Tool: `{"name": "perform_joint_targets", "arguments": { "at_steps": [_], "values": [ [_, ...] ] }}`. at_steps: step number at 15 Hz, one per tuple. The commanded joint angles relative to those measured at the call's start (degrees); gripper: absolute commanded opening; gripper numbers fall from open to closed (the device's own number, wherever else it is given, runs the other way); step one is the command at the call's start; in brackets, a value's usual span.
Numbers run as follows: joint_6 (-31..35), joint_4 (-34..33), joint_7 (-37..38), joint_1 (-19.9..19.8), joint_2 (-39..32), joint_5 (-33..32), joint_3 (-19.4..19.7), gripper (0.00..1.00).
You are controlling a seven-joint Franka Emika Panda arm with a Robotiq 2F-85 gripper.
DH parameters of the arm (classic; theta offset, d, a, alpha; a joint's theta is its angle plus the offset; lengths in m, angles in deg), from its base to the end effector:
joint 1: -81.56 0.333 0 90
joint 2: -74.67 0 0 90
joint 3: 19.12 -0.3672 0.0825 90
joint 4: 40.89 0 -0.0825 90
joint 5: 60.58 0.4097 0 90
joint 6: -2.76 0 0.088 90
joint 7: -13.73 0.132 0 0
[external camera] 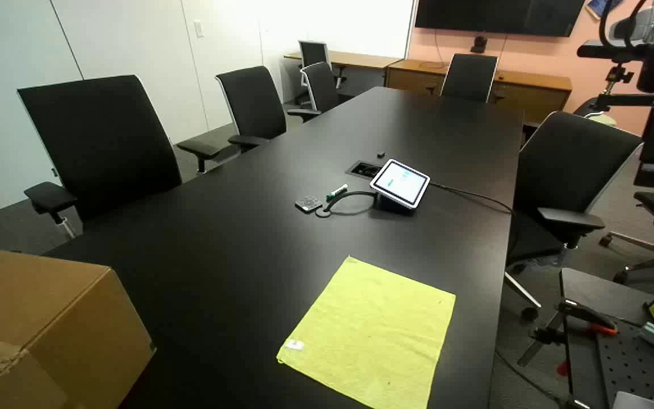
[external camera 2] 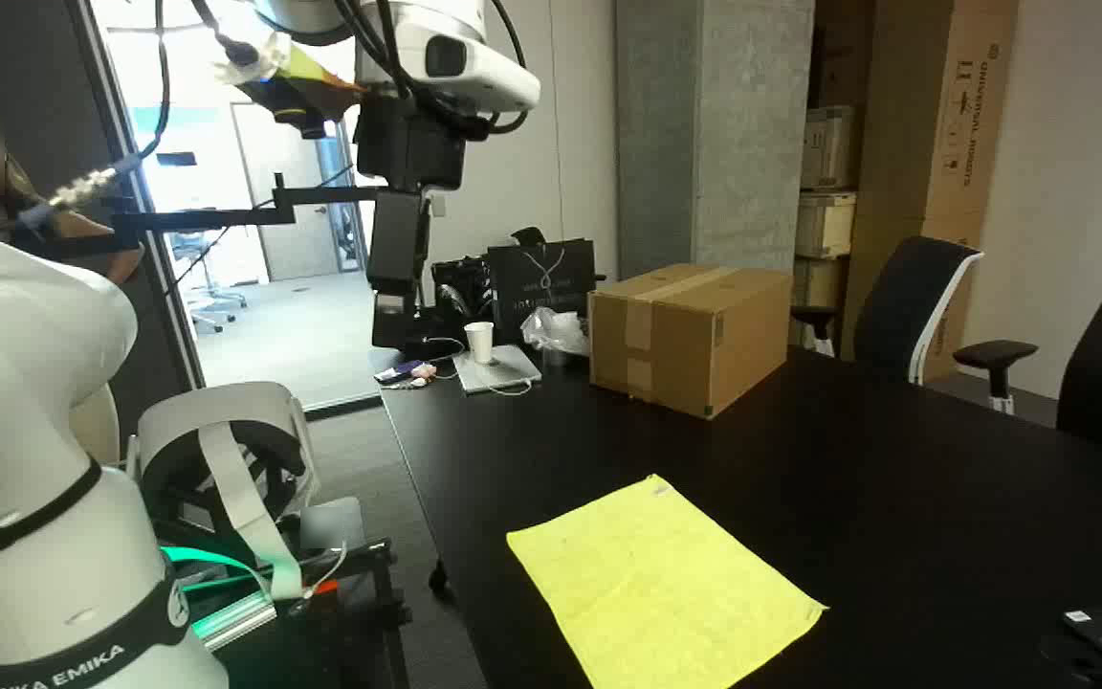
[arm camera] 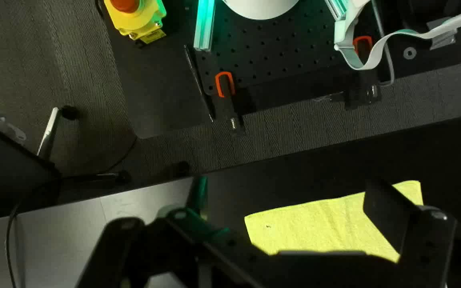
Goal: Fold the towel once on the table
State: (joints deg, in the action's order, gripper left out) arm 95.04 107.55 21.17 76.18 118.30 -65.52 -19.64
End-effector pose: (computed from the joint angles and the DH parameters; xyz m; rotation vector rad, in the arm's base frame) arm 0.2790 -0.0346 0.4833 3.0117 -0.3097 -0.3295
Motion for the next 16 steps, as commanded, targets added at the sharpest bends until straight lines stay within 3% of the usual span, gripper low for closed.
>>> {"name": "perform_joint_targets", "arguments": {
  "at_steps": [1, 8, 11, 16],
  "values": [
    [-0.1, -0.1, 0.2, 0.3, 0.0, -0.2, 0.3, 1.00],
    [4.1, 0.3, -1.4, 0.9, -3.5, -0.8, 0.6, 1.00],
    [14.9, 2.3, -1.6, 0.9, -10.4, -2.9, -0.1, 1.00],
    [37.1, 4.0, -3.8, 1.4, -28.8, -5.8, 0.2, 1.00]
  ]
}}
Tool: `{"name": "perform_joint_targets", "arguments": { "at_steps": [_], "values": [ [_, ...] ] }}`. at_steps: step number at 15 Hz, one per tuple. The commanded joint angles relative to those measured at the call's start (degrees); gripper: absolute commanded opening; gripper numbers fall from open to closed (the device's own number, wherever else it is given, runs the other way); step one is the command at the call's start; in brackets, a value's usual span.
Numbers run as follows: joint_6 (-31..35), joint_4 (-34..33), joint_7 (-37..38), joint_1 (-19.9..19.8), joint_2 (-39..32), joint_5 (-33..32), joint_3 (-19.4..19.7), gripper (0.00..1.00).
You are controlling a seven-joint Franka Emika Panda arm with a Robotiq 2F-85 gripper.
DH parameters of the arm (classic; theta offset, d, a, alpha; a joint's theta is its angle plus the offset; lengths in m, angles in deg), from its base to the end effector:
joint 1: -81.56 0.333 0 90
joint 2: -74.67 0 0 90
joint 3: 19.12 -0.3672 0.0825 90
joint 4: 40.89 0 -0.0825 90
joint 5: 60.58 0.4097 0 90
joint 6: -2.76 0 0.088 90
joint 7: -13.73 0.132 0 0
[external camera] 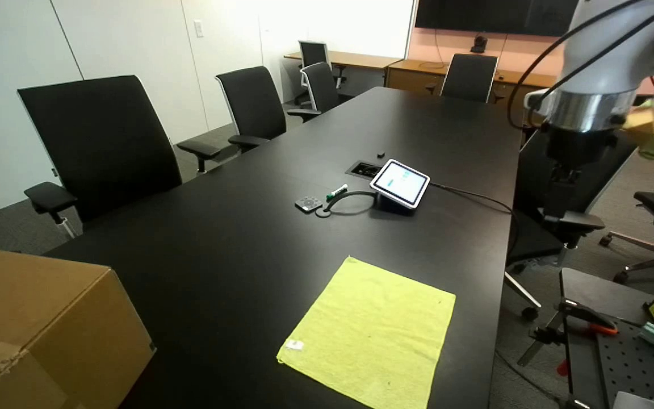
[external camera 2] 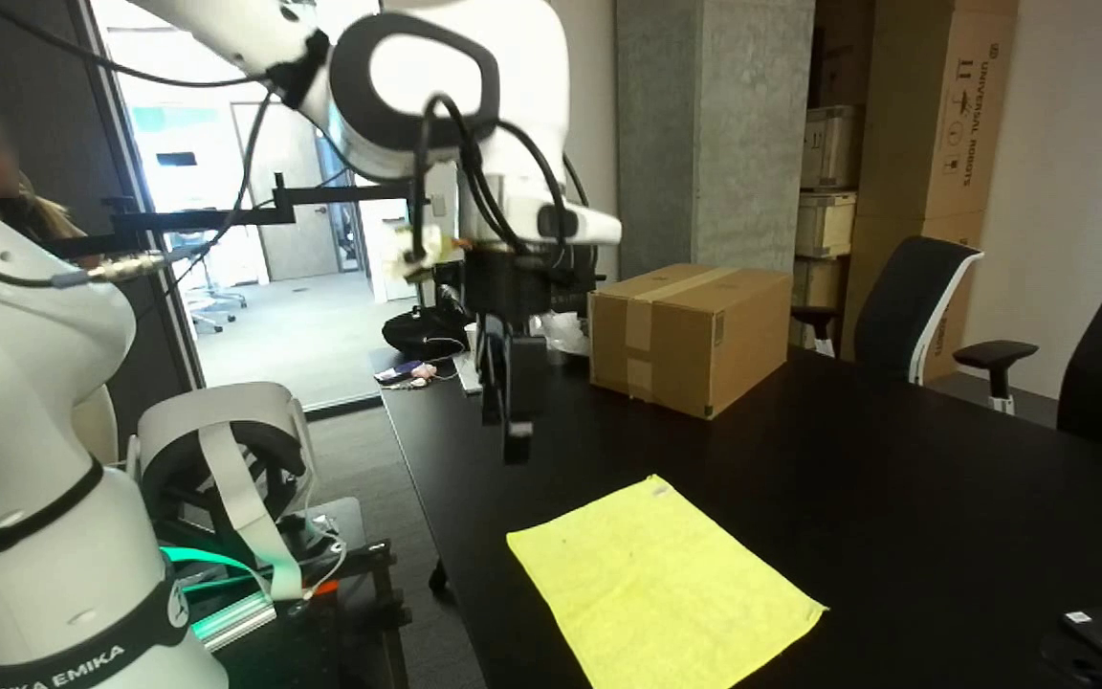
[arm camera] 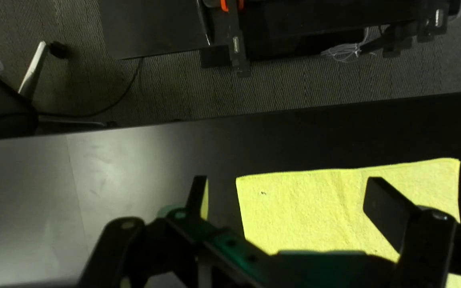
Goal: Fold the towel once on the table
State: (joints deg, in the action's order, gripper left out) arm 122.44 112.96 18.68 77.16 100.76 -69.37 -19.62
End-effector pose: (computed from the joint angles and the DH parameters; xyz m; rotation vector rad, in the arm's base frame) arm 0.3545 -0.0352 0.3710 2.9998 -0.1052 -0.2104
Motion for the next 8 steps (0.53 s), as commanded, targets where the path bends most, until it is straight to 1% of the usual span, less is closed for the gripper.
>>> {"name": "perform_joint_targets", "arguments": {
  "at_steps": [1, 5, 8],
  "values": [
    [12.8, -1.8, -1.4, 0.2, -15.1, -2.6, 0.2, 1.00],
    [22.3, -6.0, -0.2, -0.1, -30.5, -4.8, 1.0, 1.00],
    [26.3, -10.5, 0.6, 0.4, -40.2, -5.3, 2.7, 1.00]
  ]
}}
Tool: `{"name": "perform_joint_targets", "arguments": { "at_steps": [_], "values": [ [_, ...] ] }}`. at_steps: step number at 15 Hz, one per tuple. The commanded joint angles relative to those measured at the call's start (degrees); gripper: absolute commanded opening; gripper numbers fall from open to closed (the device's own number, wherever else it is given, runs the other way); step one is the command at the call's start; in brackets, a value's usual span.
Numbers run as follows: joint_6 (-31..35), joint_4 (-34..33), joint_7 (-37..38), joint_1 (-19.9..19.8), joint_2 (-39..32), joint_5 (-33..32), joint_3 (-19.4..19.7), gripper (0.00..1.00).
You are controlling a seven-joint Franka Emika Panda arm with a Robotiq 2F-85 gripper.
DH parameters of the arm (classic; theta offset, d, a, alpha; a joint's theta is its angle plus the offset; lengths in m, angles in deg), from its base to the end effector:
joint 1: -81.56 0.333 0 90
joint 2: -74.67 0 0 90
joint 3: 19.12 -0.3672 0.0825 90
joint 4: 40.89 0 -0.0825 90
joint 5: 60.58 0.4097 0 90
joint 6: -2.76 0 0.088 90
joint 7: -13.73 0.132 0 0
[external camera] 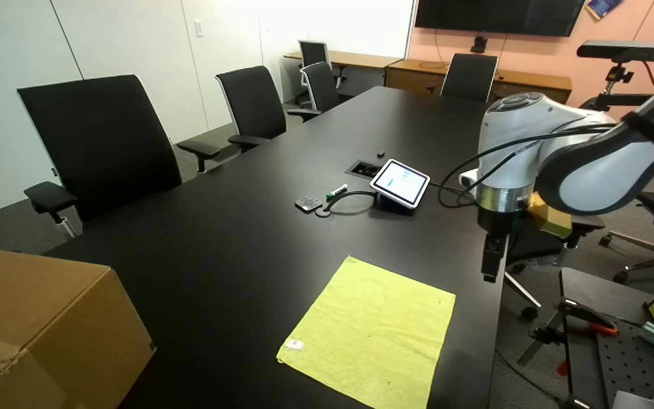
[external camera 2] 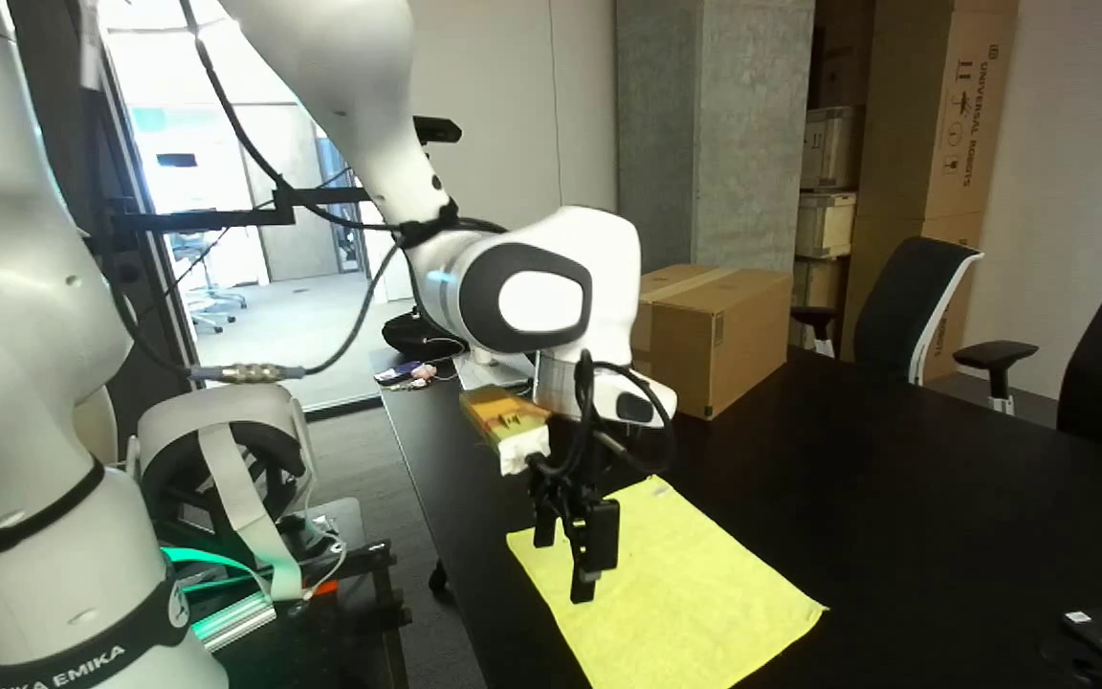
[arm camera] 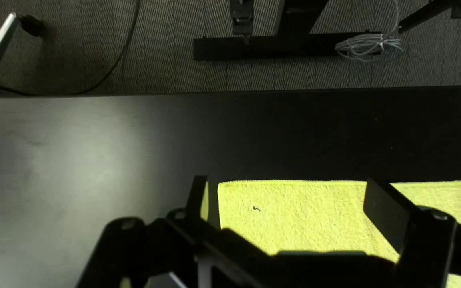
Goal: Fold the towel once on the table
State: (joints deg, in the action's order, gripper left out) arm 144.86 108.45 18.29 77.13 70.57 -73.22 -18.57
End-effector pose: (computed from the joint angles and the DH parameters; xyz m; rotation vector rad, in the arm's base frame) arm 0.4243 -0.0396 0.2172 3.0092 0.0319 -0.2982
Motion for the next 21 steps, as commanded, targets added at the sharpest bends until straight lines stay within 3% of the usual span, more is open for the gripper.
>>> {"name": "perform_joint_targets", "arguments": {
  "at_steps": [1, 10, 13, 21],
  "values": [
    [5.0, -7.4, 1.1, 0.8, -12.6, -1.2, 2.3, 1.00],
    [19.6, -14.4, 10.5, 6.7, -29.6, 1.5, 8.6, 1.00],
    [25.0, -15.9, 14.8, 11.0, -34.5, 2.7, 11.7, 1.00],
    [33.0, -19.4, 15.1, 16.8, -42.0, 10.5, 15.4, 1.00]
  ]
}}
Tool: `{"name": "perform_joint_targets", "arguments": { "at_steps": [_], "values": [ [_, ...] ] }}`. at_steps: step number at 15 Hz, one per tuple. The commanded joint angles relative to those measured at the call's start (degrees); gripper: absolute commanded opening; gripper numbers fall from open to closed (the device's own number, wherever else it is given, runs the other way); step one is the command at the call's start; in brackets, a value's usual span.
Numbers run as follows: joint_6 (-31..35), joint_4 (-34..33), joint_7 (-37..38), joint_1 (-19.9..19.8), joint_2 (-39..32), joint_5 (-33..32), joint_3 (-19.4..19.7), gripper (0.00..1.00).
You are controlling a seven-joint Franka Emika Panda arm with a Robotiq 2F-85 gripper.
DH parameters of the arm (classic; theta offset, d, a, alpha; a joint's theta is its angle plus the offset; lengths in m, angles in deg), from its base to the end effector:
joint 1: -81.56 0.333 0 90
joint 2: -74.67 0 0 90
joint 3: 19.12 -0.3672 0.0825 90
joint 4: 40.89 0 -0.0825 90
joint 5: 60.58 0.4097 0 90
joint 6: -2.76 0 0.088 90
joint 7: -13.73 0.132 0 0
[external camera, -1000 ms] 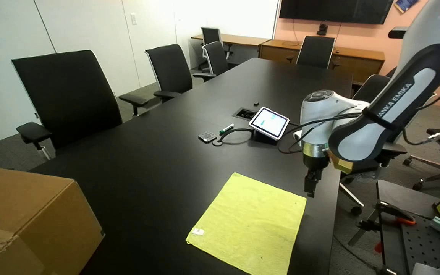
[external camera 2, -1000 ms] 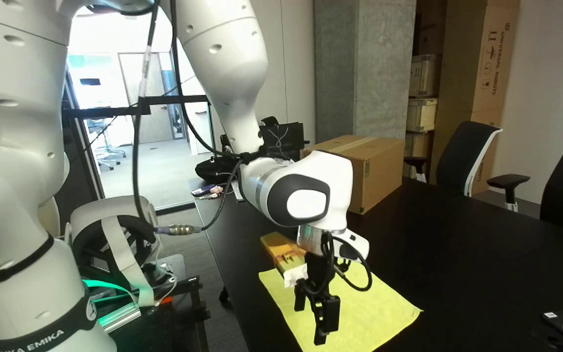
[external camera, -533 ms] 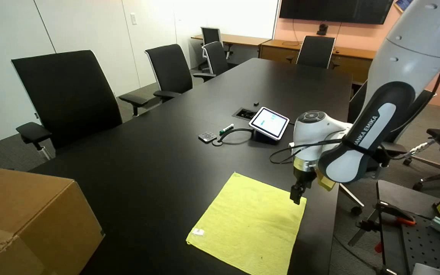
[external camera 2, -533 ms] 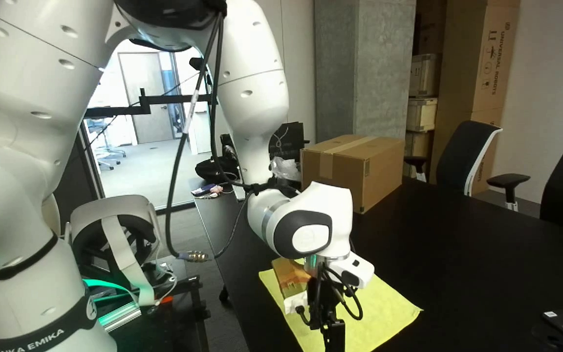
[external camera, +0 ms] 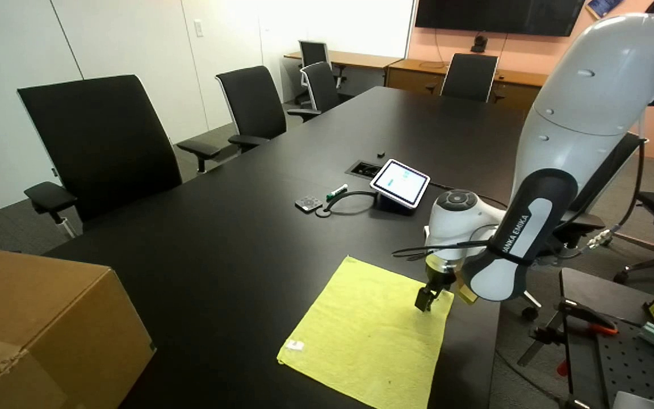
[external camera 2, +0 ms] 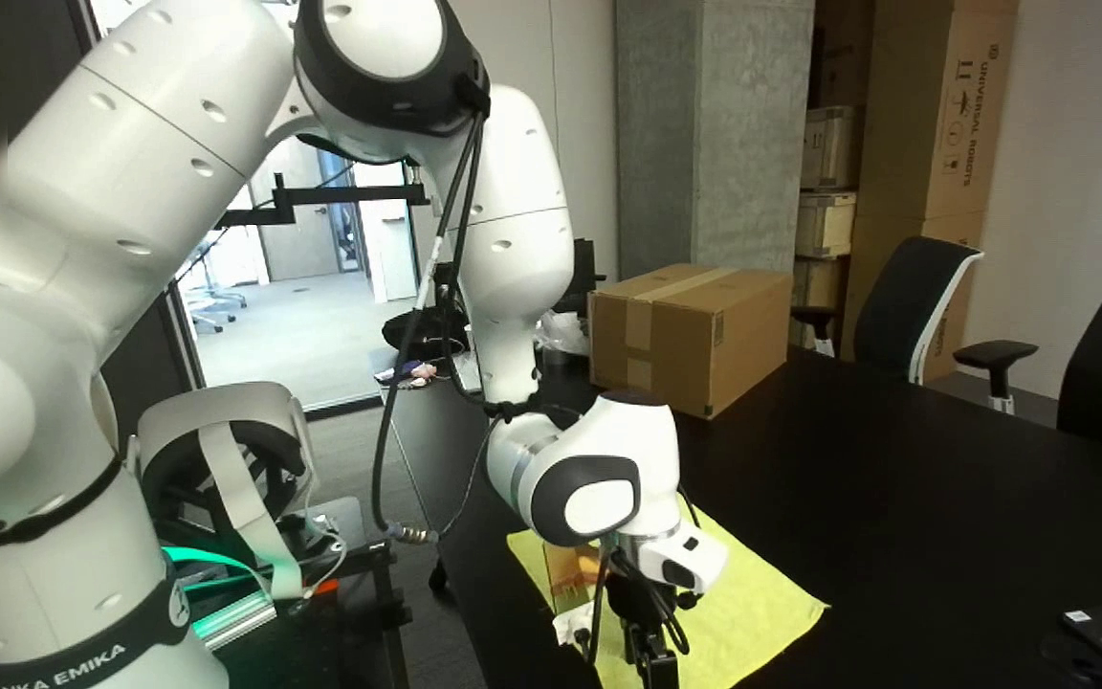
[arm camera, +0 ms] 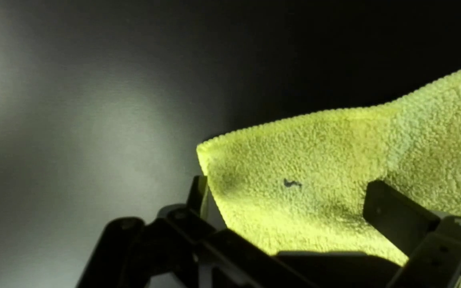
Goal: Fold the towel once on the table
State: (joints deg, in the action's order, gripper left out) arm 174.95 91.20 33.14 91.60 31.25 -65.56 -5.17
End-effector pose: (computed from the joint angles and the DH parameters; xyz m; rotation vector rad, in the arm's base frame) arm 0.5113 -0.0490 0.0152 2.9345 -0.3825 -0.0296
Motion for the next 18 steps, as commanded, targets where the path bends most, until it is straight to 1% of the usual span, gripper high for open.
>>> {"name": "perform_joint_targets", "arguments": {
  "at_steps": [1, 4, 9, 11, 12, 13, 14, 16, 17, 18],
  "values": [
    [3.2, -2.1, -0.1, 2.4, -2.7, 3.6, 2.0, 1.00],
    [2.4, -2.4, -0.7, 2.1, -2.9, 5.1, 1.8, 1.00],
    [-0.8, -2.0, -1.0, 2.1, -1.7, 5.9, 1.7, 1.00],
    [-2.4, -1.8, -0.8, 2.7, -1.2, 5.6, 2.1, 0.94],
    [-3.2, -1.5, -0.6, 3.3, -0.8, 5.4, 2.6, 0.88],
    [-3.9, -1.3, -0.6, 3.5, -0.4, 5.1, 2.7, 0.85],
    [-4.4, -1.2, -0.5, 3.7, -0.2, 4.9, 2.7, 0.77],
    [-5.3, -1.1, -0.4, 4.1, 0.2, 4.6, 2.8, 0.75],
    [-5.7, -1.0, -0.4, 4.3, 0.4, 4.5, 2.8, 0.70],
    [-6.2, -1.3, -0.3, 4.5, 0.3, 4.4, 2.8, 0.74]
  ]
}}
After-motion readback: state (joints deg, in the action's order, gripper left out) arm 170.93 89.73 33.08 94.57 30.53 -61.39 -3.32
